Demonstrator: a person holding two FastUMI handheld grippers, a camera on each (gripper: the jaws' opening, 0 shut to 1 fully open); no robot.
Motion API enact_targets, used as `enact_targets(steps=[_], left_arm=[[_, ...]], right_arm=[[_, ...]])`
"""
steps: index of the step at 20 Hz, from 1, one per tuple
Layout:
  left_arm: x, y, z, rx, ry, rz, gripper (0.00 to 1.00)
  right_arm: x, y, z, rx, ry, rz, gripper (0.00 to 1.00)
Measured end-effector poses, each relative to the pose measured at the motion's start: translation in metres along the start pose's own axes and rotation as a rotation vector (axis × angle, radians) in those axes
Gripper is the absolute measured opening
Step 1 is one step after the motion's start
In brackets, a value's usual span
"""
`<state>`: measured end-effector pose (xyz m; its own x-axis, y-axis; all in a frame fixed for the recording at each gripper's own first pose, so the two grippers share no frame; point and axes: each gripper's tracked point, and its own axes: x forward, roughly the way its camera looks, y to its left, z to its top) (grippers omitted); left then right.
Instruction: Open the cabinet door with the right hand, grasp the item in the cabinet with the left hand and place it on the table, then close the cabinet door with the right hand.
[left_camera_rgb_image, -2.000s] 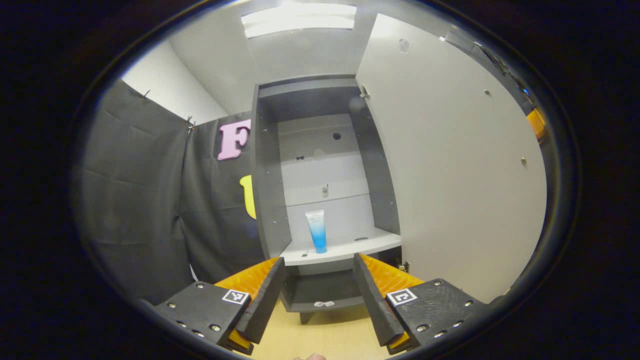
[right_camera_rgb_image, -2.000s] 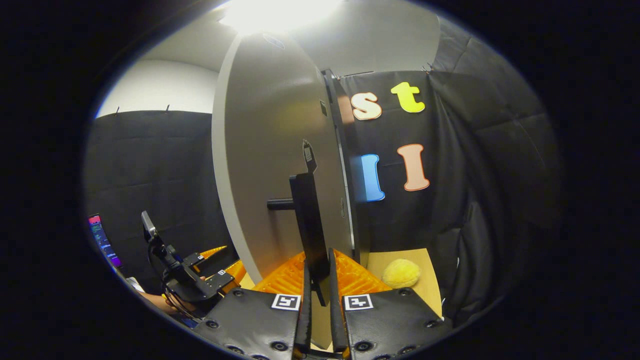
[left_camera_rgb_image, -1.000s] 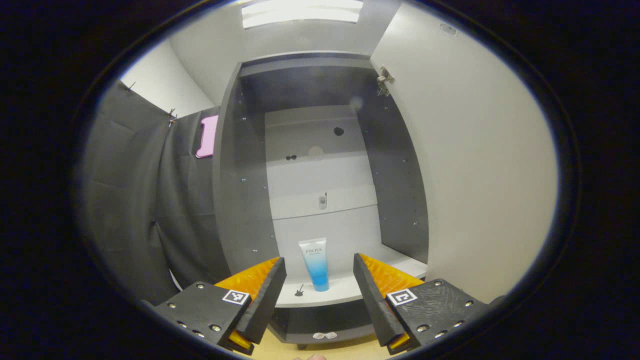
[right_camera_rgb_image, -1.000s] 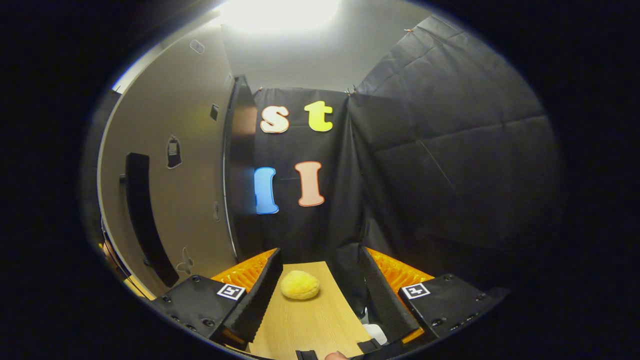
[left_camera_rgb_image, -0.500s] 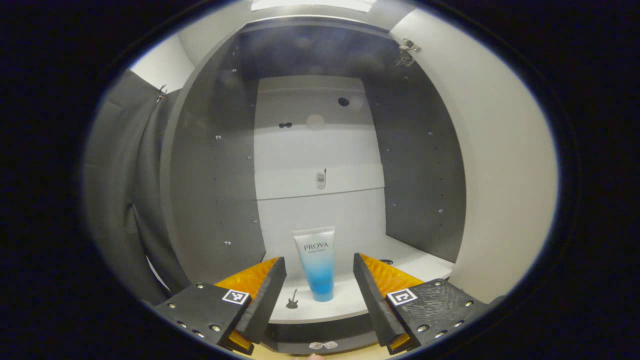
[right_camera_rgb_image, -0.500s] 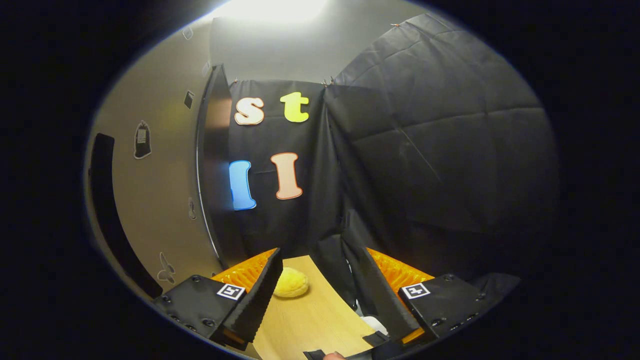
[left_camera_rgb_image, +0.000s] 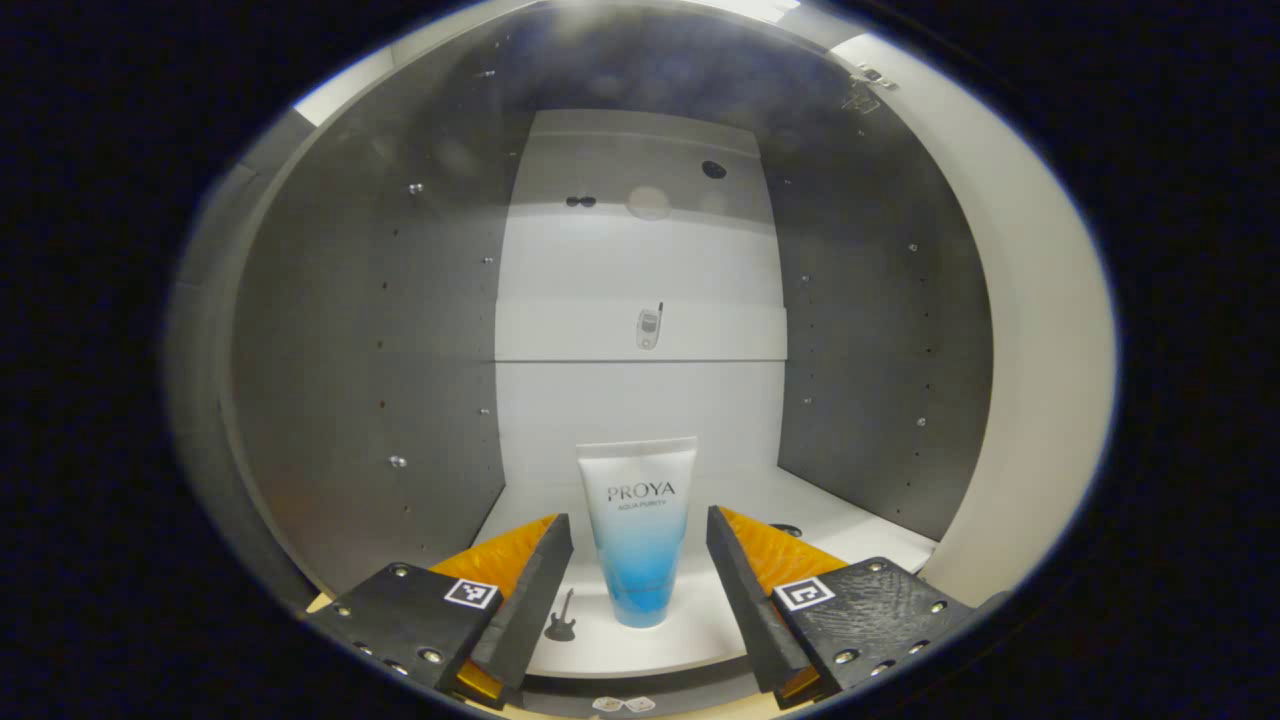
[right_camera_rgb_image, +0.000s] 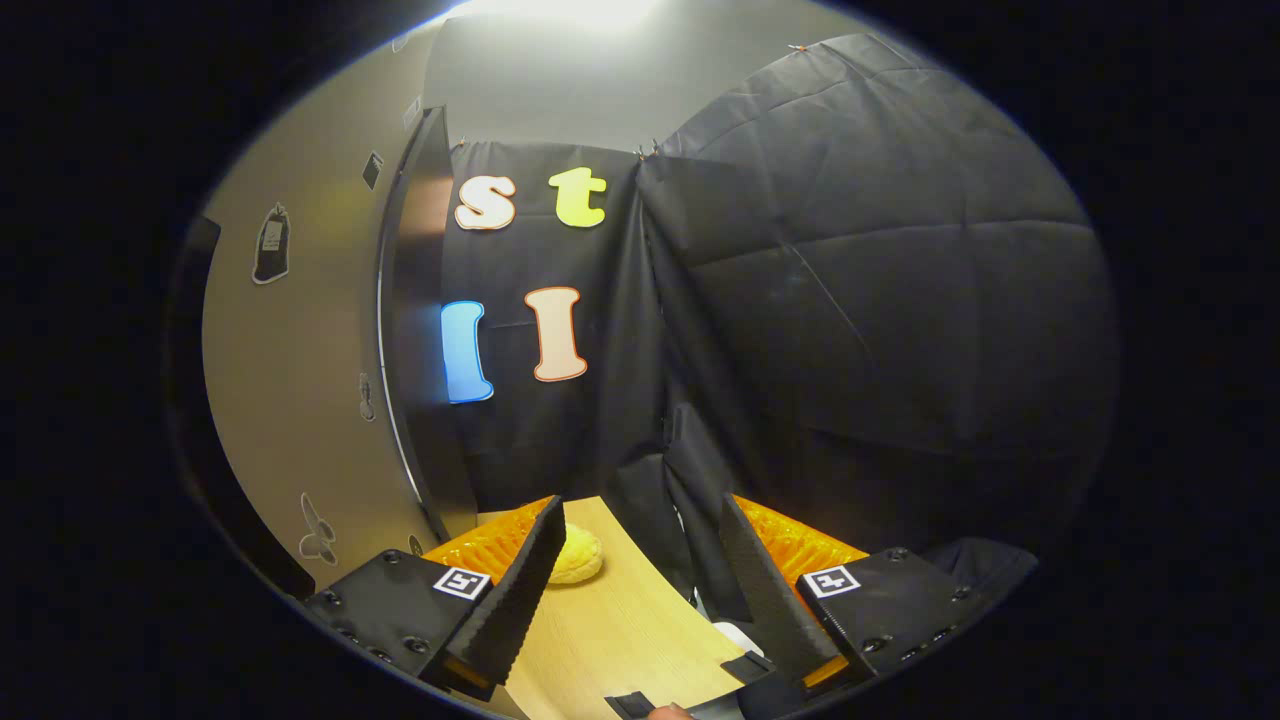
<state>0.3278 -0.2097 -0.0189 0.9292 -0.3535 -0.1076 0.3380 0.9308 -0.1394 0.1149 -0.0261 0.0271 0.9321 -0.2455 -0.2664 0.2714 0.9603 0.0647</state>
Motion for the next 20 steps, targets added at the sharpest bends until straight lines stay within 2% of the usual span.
enact_targets(steps=[1, 2, 5, 12, 13, 14, 15, 16, 19, 20], left_arm=[[0.002, 0.002, -0.001, 0.001, 0.006, 0.006, 0.85], [0.004, 0.003, -0.001, -0.001, 0.007, 0.012, 0.78], [0.008, 0.003, -0.004, -0.022, -0.004, 0.024, 0.48], [-0.031, -0.004, 0.005, -0.001, -0.045, 0.016, 0.53], [-0.038, -0.005, 0.009, 0.003, -0.057, 0.018, 0.53], [-0.046, -0.005, 0.011, 0.004, -0.068, 0.021, 0.53], [-0.056, -0.003, 0.011, 0.003, -0.076, 0.027, 0.5], [-0.065, -0.001, 0.013, 0.003, -0.088, 0.035, 0.53], [-0.096, 0.012, 0.009, 0.001, -0.119, 0.069, 0.46], [-0.109, 0.017, 0.006, -0.002, -0.123, 0.083, 0.5]], right_arm=[[-0.001, 0.0, 0.001, -0.002, -0.001, 0.001, 0.98], [-0.001, 0.0, 0.0, -0.004, -0.001, 0.004, 0.98], [-0.003, 0.0, 0.0, -0.005, -0.002, 0.014, 0.98], [-0.005, -0.003, 0.002, 0.004, -0.008, 0.051, 0.98], [-0.004, -0.004, 0.002, 0.004, -0.009, 0.062, 0.93], [-0.002, -0.003, 0.002, 0.003, -0.01, 0.073, 0.98], [-0.001, -0.004, 0.003, 0.004, -0.011, 0.084, 0.98], [0.0, -0.003, 0.003, 0.006, -0.011, 0.097, 0.93], [0.003, -0.002, -0.002, 0.012, -0.003, 0.143, 0.93], [0.005, 0.0, -0.004, 0.011, 0.001, 0.156, 0.98]])
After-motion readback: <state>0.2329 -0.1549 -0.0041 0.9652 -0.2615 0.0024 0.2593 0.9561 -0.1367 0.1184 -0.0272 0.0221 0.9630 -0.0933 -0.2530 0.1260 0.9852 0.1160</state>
